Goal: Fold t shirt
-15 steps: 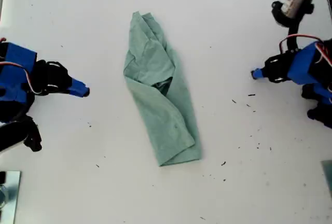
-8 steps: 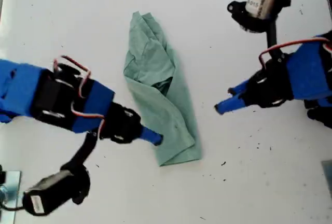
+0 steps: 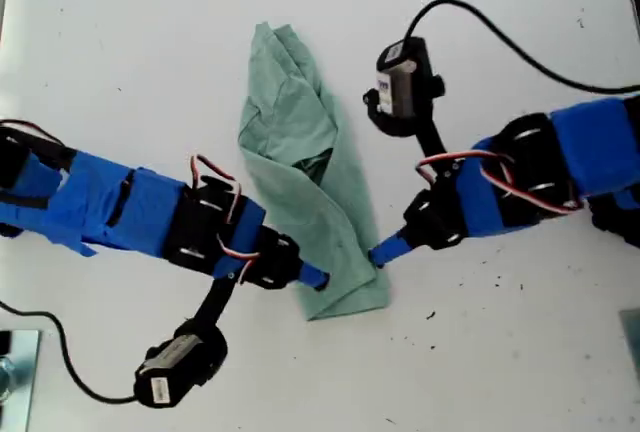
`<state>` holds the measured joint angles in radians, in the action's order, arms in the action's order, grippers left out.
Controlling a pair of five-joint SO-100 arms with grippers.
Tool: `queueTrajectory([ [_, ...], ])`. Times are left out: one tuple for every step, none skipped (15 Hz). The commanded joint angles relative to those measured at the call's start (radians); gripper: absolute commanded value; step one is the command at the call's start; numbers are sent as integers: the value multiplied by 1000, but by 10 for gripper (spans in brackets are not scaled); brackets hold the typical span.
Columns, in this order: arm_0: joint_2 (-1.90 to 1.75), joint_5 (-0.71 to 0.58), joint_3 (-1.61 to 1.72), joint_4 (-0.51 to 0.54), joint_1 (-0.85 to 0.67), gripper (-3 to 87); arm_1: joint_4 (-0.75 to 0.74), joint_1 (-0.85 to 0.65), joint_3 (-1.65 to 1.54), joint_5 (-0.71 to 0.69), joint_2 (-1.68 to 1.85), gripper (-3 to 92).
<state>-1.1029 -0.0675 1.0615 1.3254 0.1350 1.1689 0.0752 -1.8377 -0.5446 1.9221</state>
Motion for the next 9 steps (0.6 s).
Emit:
queueTrajectory([
  [21, 12, -60, -32, -29, 305, -38, 40, 201, 23, -181, 331],
  [48, 11, -69, -40, -35, 302, -35, 57, 279, 34, -282, 331],
  [67, 6, -71, -49, -38, 286, -31, 75, 344, 57, -371, 322],
  [87, -2, -75, -54, -40, 241, -25, 95, 390, 92, -446, 285],
  [103, -25, -77, -66, -41, 139, -18, 112, 420, 117, -502, 217],
  [114, -51, -78, -81, -41, 1, 2, 123, 446, 137, -537, 112],
  [115, -51, -80, -81, -40, -1, 40, 127, 480, 144, -565, 6],
  [107, -51, -83, -87, -35, -1, 66, 127, 500, 149, -575, -10],
  [98, -64, -92, -100, -23, -1, 71, 132, 515, 130, -572, -10],
])
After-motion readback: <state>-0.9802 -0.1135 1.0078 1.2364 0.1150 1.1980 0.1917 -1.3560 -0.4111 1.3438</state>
